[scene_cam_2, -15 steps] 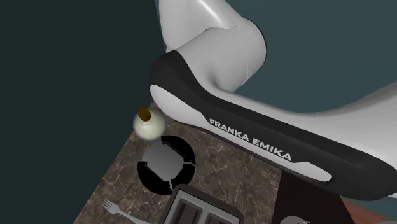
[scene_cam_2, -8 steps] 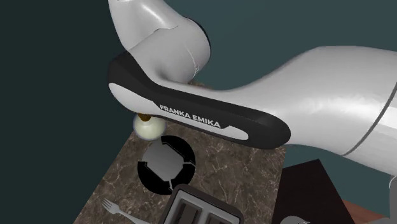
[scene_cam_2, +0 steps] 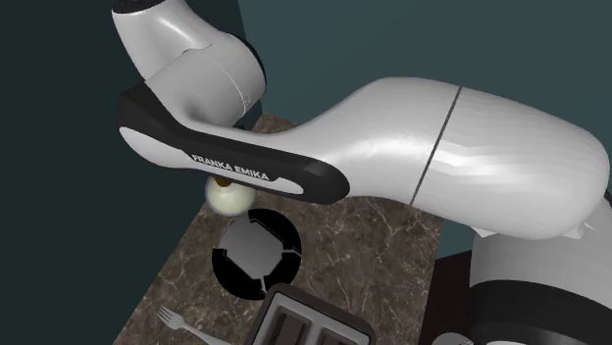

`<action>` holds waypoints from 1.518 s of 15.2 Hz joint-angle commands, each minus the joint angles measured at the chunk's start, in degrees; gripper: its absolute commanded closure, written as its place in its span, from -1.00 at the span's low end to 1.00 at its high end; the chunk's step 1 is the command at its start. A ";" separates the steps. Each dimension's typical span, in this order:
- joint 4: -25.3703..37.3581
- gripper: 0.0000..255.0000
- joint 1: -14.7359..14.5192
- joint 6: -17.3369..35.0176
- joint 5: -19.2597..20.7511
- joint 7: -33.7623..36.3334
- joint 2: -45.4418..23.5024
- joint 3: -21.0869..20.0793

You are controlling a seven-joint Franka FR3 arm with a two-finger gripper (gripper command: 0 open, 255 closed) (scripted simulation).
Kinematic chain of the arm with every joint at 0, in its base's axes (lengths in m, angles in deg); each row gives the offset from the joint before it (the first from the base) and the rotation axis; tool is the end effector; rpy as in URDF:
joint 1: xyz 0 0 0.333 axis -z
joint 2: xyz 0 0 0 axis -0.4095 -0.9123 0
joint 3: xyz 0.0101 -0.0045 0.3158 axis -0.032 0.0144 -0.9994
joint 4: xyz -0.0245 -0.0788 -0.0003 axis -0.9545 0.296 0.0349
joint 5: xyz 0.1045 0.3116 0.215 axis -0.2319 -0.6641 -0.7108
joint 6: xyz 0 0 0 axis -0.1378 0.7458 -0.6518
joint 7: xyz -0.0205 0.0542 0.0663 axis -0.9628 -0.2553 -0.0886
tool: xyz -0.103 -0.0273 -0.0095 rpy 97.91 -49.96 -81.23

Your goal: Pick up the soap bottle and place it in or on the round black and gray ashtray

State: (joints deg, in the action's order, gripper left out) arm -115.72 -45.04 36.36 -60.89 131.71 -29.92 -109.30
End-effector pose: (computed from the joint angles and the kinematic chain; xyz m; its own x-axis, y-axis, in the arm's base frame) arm 0.5448 0.4509 0.4686 0.9934 -0.0994 -0.0571 -0.1015 -0.9942 -0.0346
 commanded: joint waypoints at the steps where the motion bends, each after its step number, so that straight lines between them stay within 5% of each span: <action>1: -0.95 -1.00 -0.05 1.30 0.15 0.19 -0.36 0.07; 13: -4.35 -1.00 0.26 4.75 0.29 0.40 -0.48 0.16; 14: -4.35 1.00 0.26 4.75 0.29 0.40 -0.48 0.16; 23: -4.35 1.00 0.26 4.76 0.29 0.40 -0.49 0.16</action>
State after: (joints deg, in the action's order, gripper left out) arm -120.06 -44.78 41.11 -60.59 132.11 -30.40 -109.13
